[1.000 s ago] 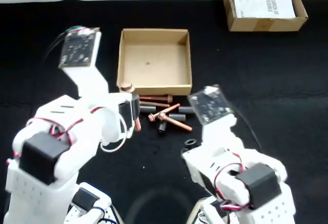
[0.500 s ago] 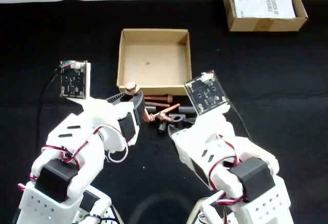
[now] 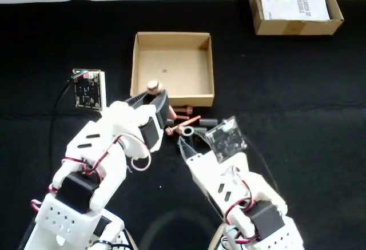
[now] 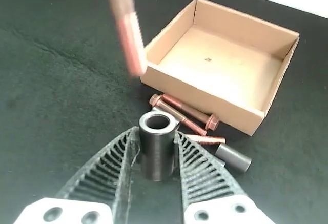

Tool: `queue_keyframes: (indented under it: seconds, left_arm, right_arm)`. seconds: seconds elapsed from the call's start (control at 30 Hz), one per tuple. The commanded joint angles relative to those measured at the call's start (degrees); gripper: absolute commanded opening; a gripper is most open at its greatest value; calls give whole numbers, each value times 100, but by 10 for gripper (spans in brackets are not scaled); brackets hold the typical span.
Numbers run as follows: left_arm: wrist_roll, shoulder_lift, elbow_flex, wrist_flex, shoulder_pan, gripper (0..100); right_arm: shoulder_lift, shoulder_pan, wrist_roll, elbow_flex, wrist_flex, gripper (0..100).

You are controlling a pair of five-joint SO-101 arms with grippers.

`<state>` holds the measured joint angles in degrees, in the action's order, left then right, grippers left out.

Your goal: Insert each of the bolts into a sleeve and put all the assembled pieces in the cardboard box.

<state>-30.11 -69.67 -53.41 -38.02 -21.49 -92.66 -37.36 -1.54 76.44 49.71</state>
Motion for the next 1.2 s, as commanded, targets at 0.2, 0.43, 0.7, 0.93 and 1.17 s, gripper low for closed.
queue_keyframes:
  seconds: [0.2,0.43,0.7,0.93,1.17]
  left_arm:
    - [44,1200,611,369,-576,9]
    - [79,1455,646,369,-910,9]
    - [308,1455,673,369,-743,9]
    - [325,1455,989,369,-725,9]
    - [308,1455,857,220,-769,9]
  right_arm:
    - [-936,-31,-70,602,-171,8]
    - [-989,-22,-70,576,-163,8]
    - [-945,171,-88,576,-163,8]
    - [-936,198,-97,752,-163,8]
    - [-936,198,-97,875,-259,8]
